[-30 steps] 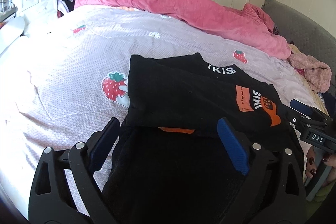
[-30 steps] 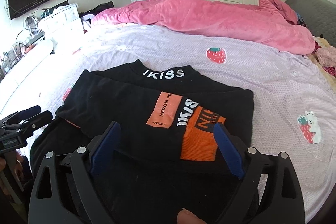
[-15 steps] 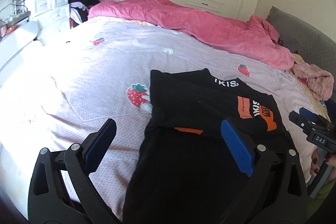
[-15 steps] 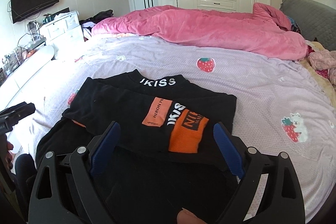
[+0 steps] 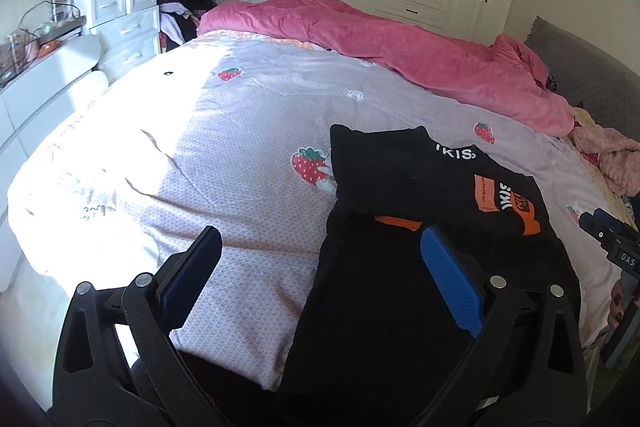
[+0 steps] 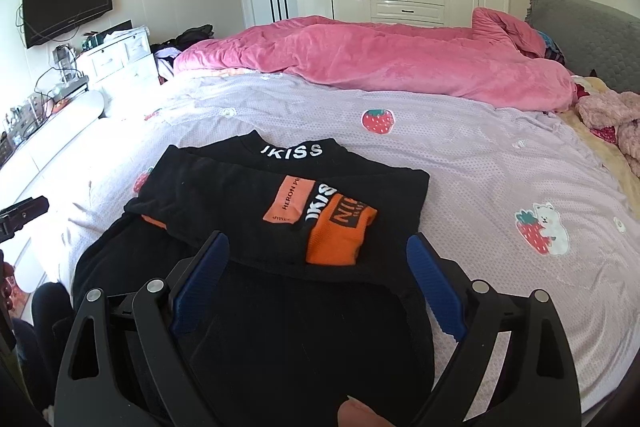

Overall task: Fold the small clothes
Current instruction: 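Move both tools back to the sweatshirt hem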

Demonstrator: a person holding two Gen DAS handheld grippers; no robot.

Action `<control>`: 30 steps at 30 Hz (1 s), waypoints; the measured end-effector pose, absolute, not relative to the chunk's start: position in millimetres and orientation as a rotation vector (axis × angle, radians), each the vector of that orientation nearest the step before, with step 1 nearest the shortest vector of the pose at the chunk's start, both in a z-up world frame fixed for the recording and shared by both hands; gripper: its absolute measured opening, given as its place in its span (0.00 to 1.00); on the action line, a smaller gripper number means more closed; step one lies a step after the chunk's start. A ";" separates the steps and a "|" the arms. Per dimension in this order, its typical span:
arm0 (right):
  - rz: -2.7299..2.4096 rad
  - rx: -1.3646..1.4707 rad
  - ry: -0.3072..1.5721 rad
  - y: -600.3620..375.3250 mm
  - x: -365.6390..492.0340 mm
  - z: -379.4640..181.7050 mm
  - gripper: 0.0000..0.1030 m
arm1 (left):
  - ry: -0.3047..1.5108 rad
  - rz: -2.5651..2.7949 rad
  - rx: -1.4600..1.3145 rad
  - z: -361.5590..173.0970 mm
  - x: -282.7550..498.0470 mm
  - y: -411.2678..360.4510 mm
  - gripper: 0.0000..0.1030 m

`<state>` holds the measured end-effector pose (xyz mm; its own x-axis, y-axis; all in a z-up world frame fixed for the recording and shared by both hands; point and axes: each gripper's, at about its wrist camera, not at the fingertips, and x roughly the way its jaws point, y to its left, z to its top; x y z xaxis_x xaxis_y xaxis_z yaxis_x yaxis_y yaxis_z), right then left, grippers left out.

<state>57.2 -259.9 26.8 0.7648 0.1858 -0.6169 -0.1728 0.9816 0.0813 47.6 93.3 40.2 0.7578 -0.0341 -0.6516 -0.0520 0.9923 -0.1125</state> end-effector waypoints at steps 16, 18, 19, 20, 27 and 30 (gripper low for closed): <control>0.176 0.013 0.710 -275.8 26.3 12.8 0.87 | 0.793 0.029 -0.119 7.7 19.6 110.3 0.91; 0.170 0.012 0.714 -278.3 23.6 11.2 0.87 | 0.798 0.022 -0.124 6.1 17.5 111.1 0.91; 0.168 0.011 0.719 -279.7 22.1 9.9 0.87 | 0.801 0.017 -0.129 5.4 16.7 111.0 0.91; 0.166 0.011 0.722 -280.4 21.4 9.0 0.87 | 0.804 0.009 -0.135 3.8 15.6 110.8 0.91; 0.154 0.004 0.750 -286.7 12.6 -0.1 0.87 | 0.849 -0.026 -0.148 -13.1 8.9 110.6 0.89; 0.151 -0.001 0.767 -288.6 9.3 -5.3 0.87 | 0.870 -0.053 -0.164 -19.6 5.8 109.8 0.81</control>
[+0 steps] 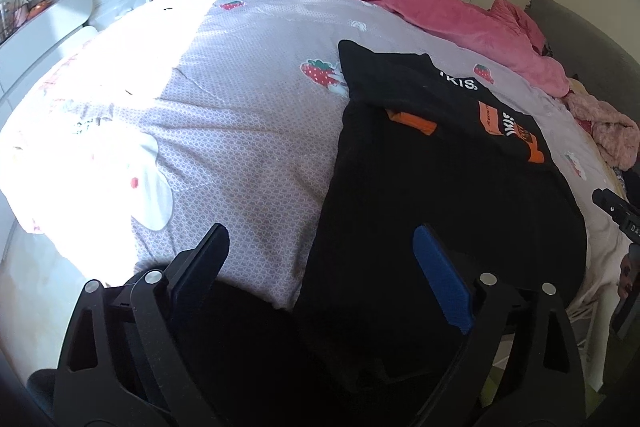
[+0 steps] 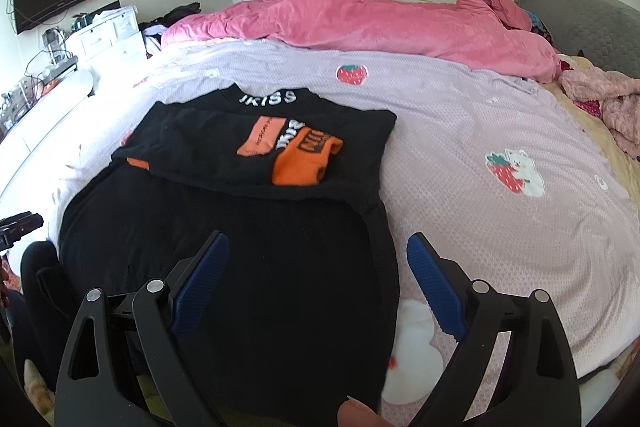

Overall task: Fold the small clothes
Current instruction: 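Move both tools back to the sweatshirt hem, then grasp the sweatshirt hem with the left tool while the right tool grasps it too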

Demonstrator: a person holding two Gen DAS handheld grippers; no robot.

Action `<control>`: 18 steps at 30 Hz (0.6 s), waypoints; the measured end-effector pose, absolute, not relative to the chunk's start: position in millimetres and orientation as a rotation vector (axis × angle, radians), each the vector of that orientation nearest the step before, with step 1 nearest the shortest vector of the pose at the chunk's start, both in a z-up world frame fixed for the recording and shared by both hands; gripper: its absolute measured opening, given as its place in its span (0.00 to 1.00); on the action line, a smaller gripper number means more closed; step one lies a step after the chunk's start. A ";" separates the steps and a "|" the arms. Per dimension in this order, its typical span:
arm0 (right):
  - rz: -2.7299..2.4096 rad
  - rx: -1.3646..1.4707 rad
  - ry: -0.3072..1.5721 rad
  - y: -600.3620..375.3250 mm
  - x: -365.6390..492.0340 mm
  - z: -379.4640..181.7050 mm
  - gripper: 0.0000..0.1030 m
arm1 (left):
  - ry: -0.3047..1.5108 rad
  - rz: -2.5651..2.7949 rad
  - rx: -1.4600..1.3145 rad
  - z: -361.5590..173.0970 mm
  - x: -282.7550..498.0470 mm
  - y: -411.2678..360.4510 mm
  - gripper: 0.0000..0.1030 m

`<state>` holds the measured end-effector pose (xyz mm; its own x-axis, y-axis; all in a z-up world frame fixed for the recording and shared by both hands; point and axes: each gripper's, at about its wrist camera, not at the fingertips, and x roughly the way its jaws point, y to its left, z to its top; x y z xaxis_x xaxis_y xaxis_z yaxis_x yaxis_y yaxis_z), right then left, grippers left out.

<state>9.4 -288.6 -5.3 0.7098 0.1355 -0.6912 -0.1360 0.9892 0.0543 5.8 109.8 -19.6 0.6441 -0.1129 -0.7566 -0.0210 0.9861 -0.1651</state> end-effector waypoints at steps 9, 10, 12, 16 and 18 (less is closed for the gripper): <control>0.142 -0.008 0.809 -295.7 -2.5 -19.8 0.87 | 0.932 -0.114 -0.194 -38.3 3.6 104.9 0.52; 0.141 -0.011 0.812 -296.5 -3.8 -20.7 0.87 | 0.936 -0.118 -0.195 -39.9 4.1 105.1 0.49; 0.139 -0.014 0.818 -298.5 -7.3 -22.2 0.87 | 0.943 -0.127 -0.201 -42.0 5.2 105.5 0.40; 0.139 -0.009 0.830 -303.1 -14.1 -27.2 0.87 | 0.966 -0.145 -0.210 -49.4 7.9 103.6 0.30; 0.143 -0.011 0.841 -305.6 -17.9 -30.5 0.87 | 0.978 -0.147 -0.216 -53.7 9.5 102.8 0.30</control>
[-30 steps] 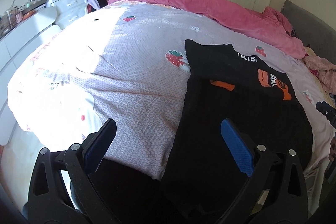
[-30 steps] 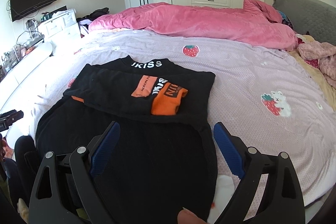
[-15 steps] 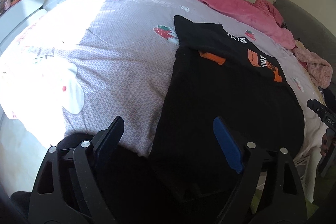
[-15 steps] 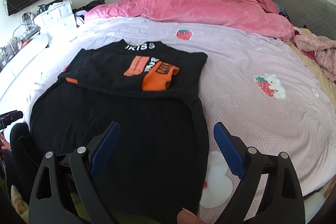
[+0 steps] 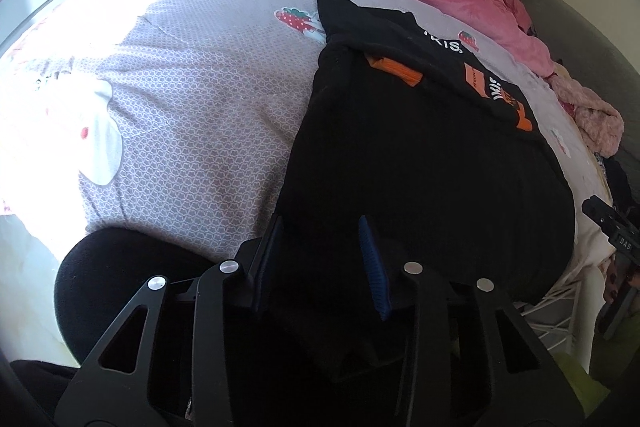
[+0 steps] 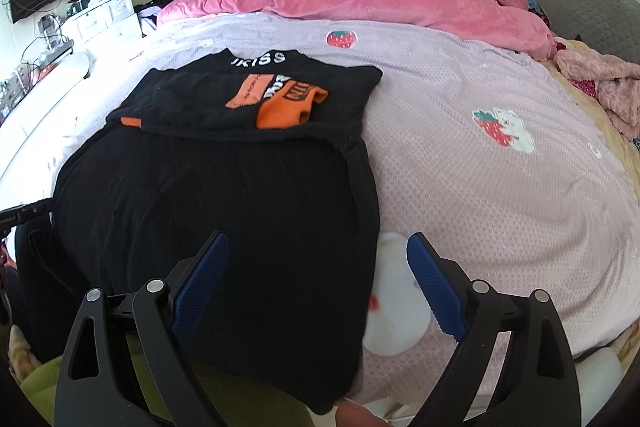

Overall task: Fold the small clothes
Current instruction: 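Grasp the sweatshirt hem with the left tool while the right tool grasps it too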

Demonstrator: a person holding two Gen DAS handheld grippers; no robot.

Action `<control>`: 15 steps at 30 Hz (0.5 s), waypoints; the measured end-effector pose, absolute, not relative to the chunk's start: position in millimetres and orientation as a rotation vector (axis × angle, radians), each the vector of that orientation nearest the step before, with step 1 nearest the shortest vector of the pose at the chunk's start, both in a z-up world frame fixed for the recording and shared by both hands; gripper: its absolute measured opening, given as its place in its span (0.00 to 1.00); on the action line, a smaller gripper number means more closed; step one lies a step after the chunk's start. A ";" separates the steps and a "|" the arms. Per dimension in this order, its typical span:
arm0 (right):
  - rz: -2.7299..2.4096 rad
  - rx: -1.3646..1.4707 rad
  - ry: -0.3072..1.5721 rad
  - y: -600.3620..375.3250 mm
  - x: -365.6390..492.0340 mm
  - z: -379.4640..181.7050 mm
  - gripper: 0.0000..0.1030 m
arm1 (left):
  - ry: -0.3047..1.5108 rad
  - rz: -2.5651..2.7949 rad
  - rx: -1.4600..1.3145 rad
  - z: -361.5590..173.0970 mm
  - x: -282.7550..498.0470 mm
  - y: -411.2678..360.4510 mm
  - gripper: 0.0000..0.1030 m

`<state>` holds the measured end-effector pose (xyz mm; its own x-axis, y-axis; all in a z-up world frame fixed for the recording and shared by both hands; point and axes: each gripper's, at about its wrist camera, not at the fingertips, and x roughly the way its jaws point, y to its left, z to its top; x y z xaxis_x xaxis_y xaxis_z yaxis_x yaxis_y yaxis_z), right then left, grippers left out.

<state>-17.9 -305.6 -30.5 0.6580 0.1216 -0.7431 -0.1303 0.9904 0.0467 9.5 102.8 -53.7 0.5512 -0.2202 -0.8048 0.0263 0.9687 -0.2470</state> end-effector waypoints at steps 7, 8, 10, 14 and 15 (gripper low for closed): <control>0.155 -0.002 0.881 -320.1 -32.5 -38.0 0.86 | 0.983 -0.129 -0.228 -56.3 11.5 108.8 0.30; 0.159 0.004 0.888 -321.8 -34.3 -39.3 0.86 | 0.985 -0.124 -0.233 -57.1 11.7 110.7 0.30; 0.173 0.016 0.905 -324.7 -37.7 -42.7 0.78 | 0.992 -0.119 -0.240 -59.7 12.3 112.5 0.30; 0.200 0.039 0.947 -327.0 -40.6 -52.7 0.52 | 1.001 -0.119 -0.218 -62.9 13.1 106.1 0.30; 0.208 0.046 0.955 -327.0 -40.7 -54.6 0.48 | 1.000 -0.119 -0.211 -62.3 12.3 104.8 0.30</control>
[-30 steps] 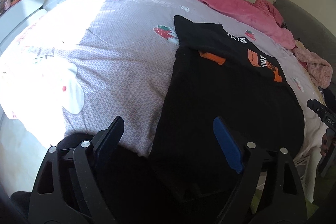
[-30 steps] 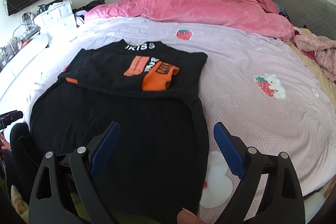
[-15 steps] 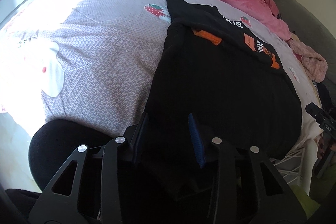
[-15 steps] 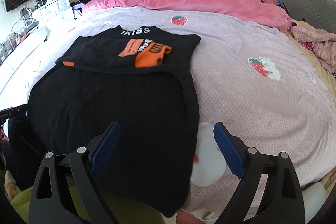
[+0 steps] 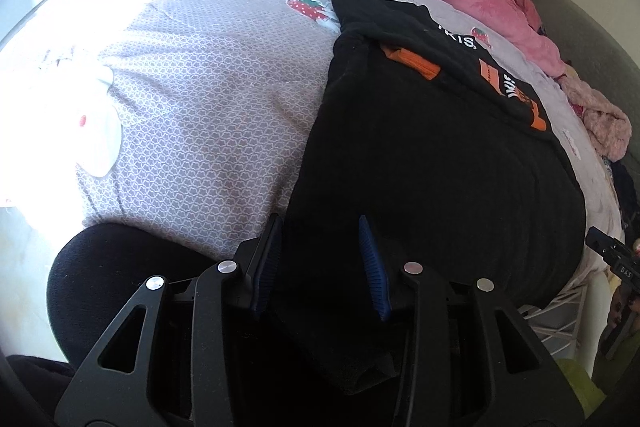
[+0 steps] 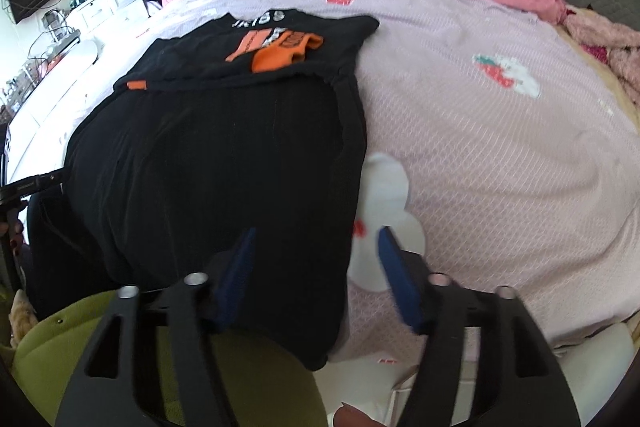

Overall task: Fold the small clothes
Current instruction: 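Grasp the sweatshirt hem with the left tool while the right tool grasps it too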

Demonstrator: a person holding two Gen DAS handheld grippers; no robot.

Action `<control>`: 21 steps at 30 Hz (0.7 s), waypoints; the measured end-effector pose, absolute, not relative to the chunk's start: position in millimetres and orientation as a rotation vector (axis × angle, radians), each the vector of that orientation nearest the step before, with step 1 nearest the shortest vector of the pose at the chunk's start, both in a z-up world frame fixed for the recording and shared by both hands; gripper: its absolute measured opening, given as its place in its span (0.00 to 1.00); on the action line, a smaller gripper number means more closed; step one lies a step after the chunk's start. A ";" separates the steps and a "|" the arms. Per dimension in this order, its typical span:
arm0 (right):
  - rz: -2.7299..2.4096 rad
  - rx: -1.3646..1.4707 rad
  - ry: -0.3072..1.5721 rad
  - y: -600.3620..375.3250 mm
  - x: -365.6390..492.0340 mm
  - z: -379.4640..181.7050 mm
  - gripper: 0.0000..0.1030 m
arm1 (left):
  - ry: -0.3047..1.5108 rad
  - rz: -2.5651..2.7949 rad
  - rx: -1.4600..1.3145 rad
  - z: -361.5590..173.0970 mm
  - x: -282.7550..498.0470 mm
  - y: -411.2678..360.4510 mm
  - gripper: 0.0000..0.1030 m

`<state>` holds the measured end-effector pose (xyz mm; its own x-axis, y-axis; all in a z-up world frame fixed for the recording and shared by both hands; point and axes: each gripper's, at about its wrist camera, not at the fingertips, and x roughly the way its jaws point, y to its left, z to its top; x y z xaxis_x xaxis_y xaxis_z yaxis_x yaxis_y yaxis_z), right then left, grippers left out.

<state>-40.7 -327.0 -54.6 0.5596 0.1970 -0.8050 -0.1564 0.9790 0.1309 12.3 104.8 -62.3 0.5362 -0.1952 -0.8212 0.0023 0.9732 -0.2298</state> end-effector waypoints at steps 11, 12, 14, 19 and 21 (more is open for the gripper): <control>0.228 0.093 0.967 -329.6 -33.5 -69.2 0.39 | 0.990 -0.108 -0.209 -65.8 18.2 104.7 0.29; 0.238 0.094 0.959 -328.6 -33.1 -68.9 0.39 | 0.983 -0.105 -0.204 -65.4 18.3 103.3 0.25; 0.267 0.094 0.945 -325.5 -32.7 -66.8 0.23 | 0.969 -0.100 -0.185 -63.3 17.5 100.8 0.16; 0.298 0.075 0.880 -322.0 -34.7 -51.9 0.08 | 0.920 -0.099 -0.139 -49.4 13.7 93.7 0.06; 0.320 0.067 0.823 -323.4 -38.6 -38.2 0.08 | 0.878 -0.110 -0.126 -35.4 9.8 91.0 0.06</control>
<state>-38.6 -323.4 -38.2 0.6352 0.3052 -0.7095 -0.2539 0.9501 0.1814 9.8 91.0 -35.4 0.6343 -0.1473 -0.7590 0.0442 0.9870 -0.1546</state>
